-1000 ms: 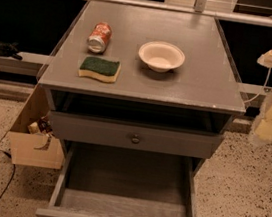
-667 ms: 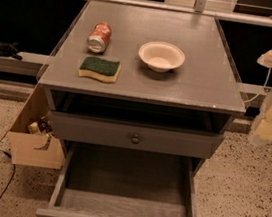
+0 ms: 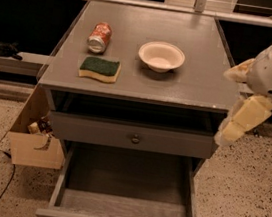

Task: Place sponge into middle drawer

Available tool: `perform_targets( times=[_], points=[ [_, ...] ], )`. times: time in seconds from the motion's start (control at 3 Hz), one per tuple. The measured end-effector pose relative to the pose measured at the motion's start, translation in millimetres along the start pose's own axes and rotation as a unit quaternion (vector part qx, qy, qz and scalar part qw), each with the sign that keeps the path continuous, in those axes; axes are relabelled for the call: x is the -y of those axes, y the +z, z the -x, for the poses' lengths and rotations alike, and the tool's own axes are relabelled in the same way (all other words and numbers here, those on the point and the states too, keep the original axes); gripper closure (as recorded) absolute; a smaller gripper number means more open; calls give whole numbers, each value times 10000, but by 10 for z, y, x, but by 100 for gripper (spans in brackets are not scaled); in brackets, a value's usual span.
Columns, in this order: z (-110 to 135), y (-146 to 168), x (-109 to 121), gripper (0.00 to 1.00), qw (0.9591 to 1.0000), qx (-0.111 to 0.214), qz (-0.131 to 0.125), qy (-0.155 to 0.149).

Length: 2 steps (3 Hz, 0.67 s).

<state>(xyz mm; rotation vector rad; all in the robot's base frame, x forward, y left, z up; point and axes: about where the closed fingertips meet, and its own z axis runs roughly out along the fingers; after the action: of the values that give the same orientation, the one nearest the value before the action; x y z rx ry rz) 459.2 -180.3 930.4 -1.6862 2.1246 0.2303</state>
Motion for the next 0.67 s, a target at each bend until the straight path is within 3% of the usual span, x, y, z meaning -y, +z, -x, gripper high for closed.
perform_targets(
  times=[0.33, 0.67],
  points=[
    [264, 267, 95, 0, 9934, 1106, 263, 155],
    [449, 236, 29, 0, 9881, 1460, 427, 220]
  ],
)
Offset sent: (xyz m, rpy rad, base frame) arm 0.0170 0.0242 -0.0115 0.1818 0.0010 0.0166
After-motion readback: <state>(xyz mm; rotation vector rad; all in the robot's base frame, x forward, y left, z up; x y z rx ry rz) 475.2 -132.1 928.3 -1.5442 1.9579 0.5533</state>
